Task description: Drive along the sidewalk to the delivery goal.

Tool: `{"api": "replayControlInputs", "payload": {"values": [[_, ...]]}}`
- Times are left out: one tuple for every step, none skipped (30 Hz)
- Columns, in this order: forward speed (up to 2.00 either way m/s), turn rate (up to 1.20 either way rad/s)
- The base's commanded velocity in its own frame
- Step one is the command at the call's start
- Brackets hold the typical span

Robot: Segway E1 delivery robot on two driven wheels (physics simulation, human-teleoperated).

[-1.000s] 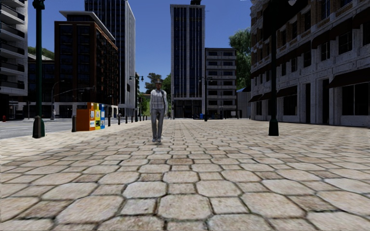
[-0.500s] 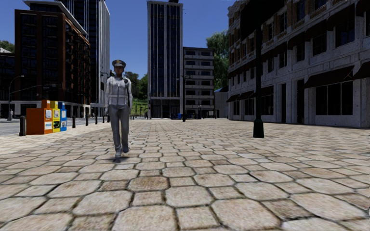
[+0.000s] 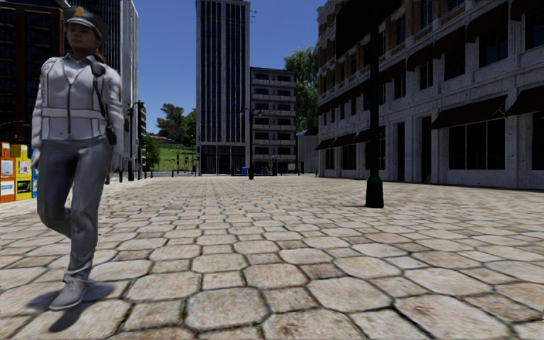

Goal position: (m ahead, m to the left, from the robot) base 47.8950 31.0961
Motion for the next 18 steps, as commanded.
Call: {"api": "replayControlInputs", "payload": {"values": [[2.0,0.0],[2.0,0.0],[2.0,0.0],[2.0,0.04],[2.0,0.14],[2.0,0.25],[2.0,0.25],[2.0,0.28],[2.0,0.29],[2.0,0.29],[2.0,0.3],[2.0,0.3],[2.0,0.3],[2.0,0.3],[2.0,0.3],[2.0,0.3],[2.0,0.32],[2.0,0.32]]}}
